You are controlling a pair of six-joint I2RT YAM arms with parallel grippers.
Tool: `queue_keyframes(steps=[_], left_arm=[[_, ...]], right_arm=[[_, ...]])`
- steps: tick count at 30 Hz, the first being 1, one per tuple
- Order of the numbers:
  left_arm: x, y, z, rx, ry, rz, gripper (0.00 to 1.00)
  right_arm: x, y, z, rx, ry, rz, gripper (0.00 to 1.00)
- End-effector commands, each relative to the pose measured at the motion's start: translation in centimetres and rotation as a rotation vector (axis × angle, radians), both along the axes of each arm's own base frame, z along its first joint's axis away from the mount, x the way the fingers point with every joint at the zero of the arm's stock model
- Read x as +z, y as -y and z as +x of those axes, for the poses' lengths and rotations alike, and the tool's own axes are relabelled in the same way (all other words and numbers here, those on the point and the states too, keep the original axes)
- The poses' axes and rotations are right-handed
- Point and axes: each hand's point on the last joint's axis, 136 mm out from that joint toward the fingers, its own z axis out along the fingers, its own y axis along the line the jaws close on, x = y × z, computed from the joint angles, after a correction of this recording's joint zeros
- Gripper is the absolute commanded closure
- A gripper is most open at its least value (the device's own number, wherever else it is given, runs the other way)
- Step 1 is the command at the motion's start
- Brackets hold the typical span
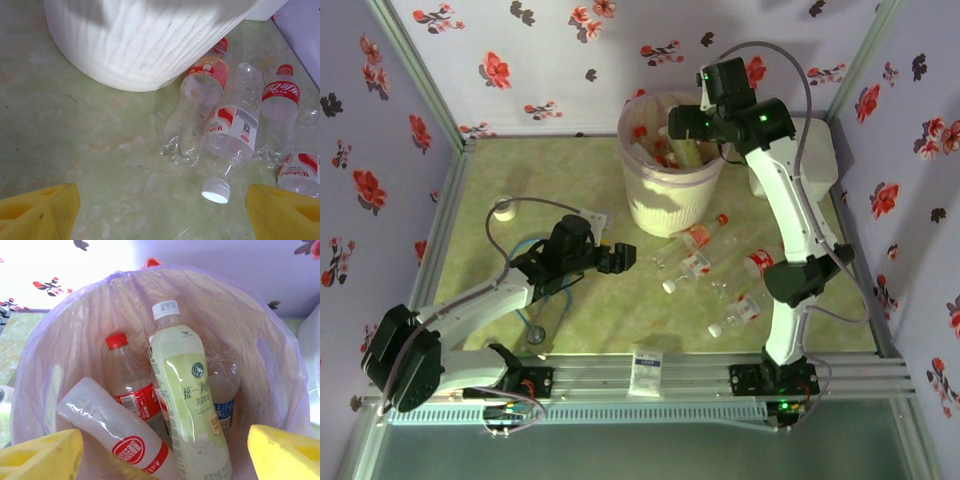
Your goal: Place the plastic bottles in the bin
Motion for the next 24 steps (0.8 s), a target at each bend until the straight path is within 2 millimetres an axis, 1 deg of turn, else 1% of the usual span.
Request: queue_keyframes(steps=[1, 2, 4, 5, 8, 11, 15, 17, 18, 19, 21, 22, 23, 24], left_arm=[[0.6, 0.6, 0.6, -0.015, 0.008, -0.015, 0.14], [0.5, 0.7, 0.6, -0.016, 0.006, -0.018, 0.14], [0.6, 0.6, 0.5, -0.015, 0.004, -0.023, 0.14], [0.6, 0.6, 0.4, -0.015, 0.004, -0.023, 0.14], [0.4, 0.2, 0.1, -0.009, 0.001, -0.020, 0.14], [0.3, -0.2, -0.1, 0.000, 0.000, -0.016, 0.14], [0.3, -0.2, 0.0, 0.004, 0.001, -0.016, 0.14], [0.2, -0.1, 0.1, 0.003, 0.000, -0.016, 0.14], [0.2, 0.0, 0.2, 0.001, 0.001, -0.014, 0.14], [0.3, 0.1, 0.2, -0.001, 0.001, -0.015, 0.14], [0.3, 0.1, 0.2, -0.006, 0.001, -0.013, 0.14], [0.3, 0.2, 0.2, -0.011, 0.004, -0.012, 0.13], [0.4, 0.2, 0.1, -0.015, 0.007, -0.012, 0.13], [0.3, 0.1, 0.1, -0.017, 0.009, -0.011, 0.13]], right_arm=[[-1.4, -1.0, 1.6, 0.022, -0.003, 0.006, 0.23], [-1.9, -1.3, 2.1, 0.027, -0.006, 0.002, 0.27], [-2.9, -1.6, 3.3, 0.028, -0.010, -0.019, 0.39], [-3.5, -1.8, 3.9, 0.029, -0.017, -0.028, 0.44], [-5.3, -2.4, 5.2, 0.031, -0.046, -0.042, 0.55], [-7.6, -3.0, 6.0, 0.039, -0.089, -0.052, 0.59], [-11.2, -3.8, 6.1, 0.047, -0.167, -0.058, 0.61], [-12.5, -4.4, 6.1, 0.054, -0.181, -0.062, 0.61], [-12.8, -4.5, 6.0, 0.056, -0.186, -0.063, 0.62], [-12.9, -4.7, 6.0, 0.058, -0.189, -0.062, 0.62], [-11.9, -4.8, 5.9, 0.059, -0.167, -0.052, 0.62], [-11.0, -4.7, 5.8, 0.058, -0.148, -0.043, 0.62], [-9.7, -4.6, 5.6, 0.057, -0.121, -0.030, 0.61], [-8.5, -4.4, 5.5, 0.053, -0.095, -0.020, 0.59]])
